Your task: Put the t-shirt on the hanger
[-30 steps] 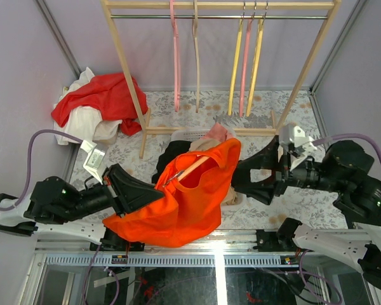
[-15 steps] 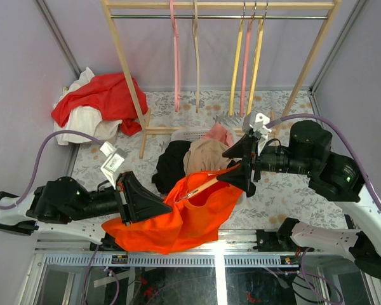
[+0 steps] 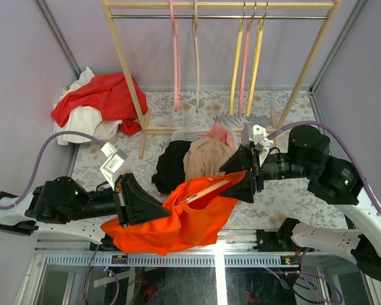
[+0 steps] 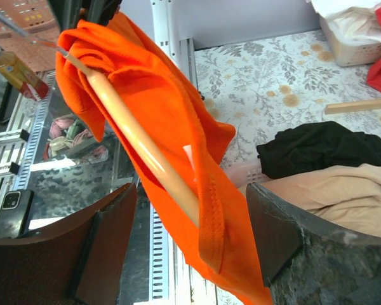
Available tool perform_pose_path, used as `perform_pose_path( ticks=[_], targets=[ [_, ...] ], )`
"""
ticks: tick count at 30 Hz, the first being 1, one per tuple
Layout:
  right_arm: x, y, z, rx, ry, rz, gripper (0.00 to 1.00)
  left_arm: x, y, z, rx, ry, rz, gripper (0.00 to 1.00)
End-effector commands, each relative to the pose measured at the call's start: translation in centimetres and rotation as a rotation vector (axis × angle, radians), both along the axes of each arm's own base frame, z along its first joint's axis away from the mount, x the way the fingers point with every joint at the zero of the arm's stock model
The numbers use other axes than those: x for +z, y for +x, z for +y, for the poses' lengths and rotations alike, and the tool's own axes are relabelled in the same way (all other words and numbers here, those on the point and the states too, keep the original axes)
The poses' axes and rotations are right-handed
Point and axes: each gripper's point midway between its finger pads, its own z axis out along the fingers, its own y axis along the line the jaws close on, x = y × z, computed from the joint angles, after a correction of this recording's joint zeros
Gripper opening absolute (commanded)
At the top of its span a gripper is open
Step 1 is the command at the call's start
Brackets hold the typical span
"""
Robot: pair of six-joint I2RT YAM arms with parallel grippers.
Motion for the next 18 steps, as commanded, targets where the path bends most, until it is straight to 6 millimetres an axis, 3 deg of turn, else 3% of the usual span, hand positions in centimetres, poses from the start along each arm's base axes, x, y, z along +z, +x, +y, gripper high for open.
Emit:
perform_pose_path(
  ticks=[1, 6, 9, 14, 17, 18],
  targets=[
    [1.0, -1.3, 0.5, 0.084, 0.051, -0.014, 0.76, 4.2, -4.2, 1.9, -0.199, -0.138, 0.022, 0.00],
    [0.3, -0.8, 1.3, 0.094, 0.036, 0.012, 0.75, 4.5, -4.4, 1.5, -0.205, -0.149, 0.012, 0.00],
    [0.1, -0.5, 1.8, 0.095, 0.032, 0.019, 0.68, 4.7, -4.4, 1.2, -0.199, -0.150, 0.006, 0.00],
    [-0.3, -0.7, 2.1, 0.104, 0.021, 0.027, 0.36, 4.8, -3.6, 1.0, -0.156, -0.166, 0.006, 0.00],
    [-0.7, -0.1, 1.8, 0.061, 0.009, 0.021, 0.05, 4.7, -2.5, 0.9, -0.094, -0.159, 0.004, 0.01],
    [-0.8, 0.1, 1.7, 0.040, 0.008, 0.019, 0.00, 4.6, -2.1, 0.9, -0.071, -0.153, 0.000, 0.01]
  ],
)
